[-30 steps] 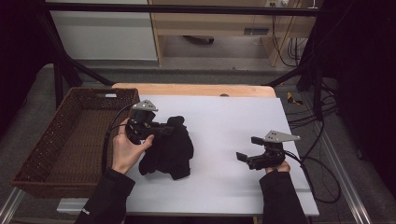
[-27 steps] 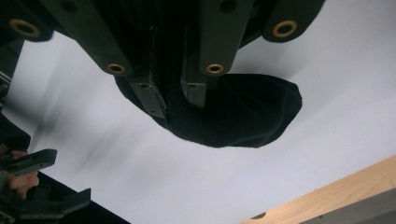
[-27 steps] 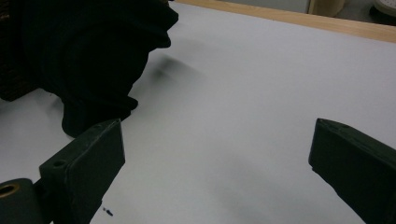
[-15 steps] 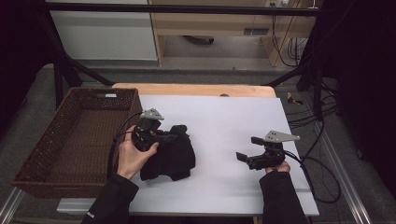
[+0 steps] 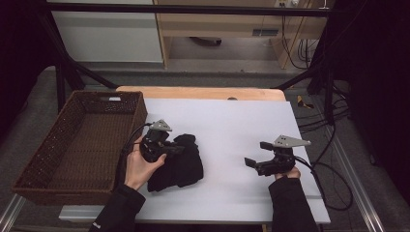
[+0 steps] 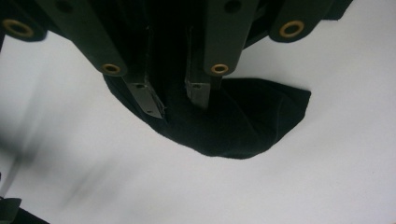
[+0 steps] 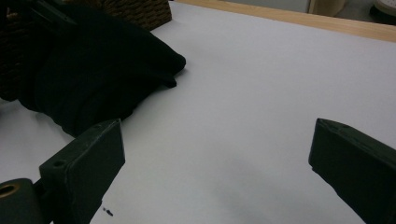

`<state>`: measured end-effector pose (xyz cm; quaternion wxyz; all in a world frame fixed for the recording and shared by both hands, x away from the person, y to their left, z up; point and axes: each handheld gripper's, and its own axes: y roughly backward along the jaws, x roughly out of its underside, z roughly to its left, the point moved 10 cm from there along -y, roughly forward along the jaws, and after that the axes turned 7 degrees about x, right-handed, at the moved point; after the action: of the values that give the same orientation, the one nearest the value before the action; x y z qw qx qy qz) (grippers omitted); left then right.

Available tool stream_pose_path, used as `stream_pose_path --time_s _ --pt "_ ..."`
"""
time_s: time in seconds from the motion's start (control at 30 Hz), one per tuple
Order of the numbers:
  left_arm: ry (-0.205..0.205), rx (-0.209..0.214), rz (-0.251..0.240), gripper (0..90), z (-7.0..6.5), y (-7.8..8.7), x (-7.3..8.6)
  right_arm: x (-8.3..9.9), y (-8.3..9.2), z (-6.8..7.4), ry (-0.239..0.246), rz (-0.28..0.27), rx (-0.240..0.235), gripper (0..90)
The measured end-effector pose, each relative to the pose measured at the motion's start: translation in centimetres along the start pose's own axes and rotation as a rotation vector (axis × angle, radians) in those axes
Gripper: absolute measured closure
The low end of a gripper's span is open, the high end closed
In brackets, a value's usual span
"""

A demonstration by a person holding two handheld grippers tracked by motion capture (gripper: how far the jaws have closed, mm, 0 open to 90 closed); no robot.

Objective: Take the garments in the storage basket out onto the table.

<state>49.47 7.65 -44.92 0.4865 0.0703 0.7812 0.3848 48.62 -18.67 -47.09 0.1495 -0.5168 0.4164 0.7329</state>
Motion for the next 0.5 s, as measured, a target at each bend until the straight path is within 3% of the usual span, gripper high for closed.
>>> stream_pose_path --time_s 0.1,0.27,0.5 --pt "-0.014 -0.029 -0.005 68.0 0.04 -0.08 0.08 0.00 -0.01 0.01 0.000 0.000 -0.001 3.7" --pt "-0.038 -0.046 0.016 42.1 -0.10 -0.14 0.08 0.01 -0.02 0.01 0.000 0.001 -0.001 3.7" --pt "-0.030 -0.078 -0.004 16.5 -0.56 0.31 -0.60 0.00 0.01 -0.03 0.000 0.001 0.000 3.7"
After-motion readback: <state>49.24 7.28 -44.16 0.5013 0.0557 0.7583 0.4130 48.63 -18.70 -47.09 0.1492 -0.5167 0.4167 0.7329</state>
